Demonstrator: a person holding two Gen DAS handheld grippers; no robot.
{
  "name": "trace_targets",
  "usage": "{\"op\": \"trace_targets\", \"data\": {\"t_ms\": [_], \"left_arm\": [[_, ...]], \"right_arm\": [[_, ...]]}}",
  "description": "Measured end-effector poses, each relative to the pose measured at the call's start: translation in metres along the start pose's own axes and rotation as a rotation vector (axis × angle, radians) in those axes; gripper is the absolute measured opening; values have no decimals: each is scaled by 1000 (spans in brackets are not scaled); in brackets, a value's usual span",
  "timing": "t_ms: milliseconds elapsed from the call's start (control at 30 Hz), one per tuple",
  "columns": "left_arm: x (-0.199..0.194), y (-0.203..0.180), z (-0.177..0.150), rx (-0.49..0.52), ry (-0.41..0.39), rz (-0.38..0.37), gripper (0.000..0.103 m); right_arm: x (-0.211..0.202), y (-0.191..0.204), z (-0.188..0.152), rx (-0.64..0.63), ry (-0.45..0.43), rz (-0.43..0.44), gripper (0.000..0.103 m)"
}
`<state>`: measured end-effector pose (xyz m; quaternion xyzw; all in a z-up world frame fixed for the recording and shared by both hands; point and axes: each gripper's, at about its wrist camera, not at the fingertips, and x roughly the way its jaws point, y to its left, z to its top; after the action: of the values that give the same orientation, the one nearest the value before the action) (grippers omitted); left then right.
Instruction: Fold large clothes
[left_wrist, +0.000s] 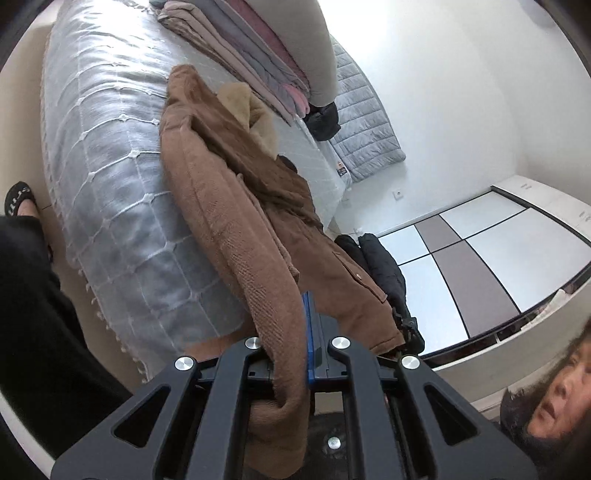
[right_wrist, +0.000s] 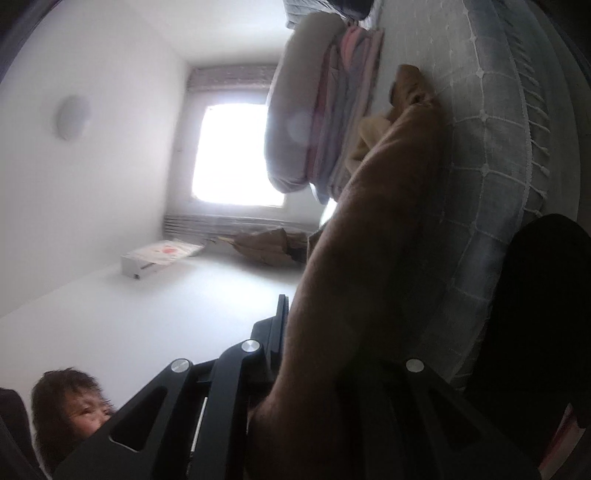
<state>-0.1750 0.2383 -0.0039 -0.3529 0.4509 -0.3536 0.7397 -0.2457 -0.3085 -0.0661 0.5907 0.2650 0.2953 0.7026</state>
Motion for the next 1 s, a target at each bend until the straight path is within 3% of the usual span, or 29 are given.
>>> {"op": "trace_targets", "data": {"t_ms": [267,367,633,1000], "left_arm": [[-1,53,1,-140,-20,-12,5],[2,55,12,-147,-37,-41,5],[4,54,66,-152,-134,-116,5],[21,52,155,-114,-213,-179,5]], "right_arm": [[-35,-55,17,148,-97,78,10],[-36,-56,24,149,-114,95,10],[6,-35,81,83,-116,136,10],[79,-2,172,-5,-86,115,10]]}}
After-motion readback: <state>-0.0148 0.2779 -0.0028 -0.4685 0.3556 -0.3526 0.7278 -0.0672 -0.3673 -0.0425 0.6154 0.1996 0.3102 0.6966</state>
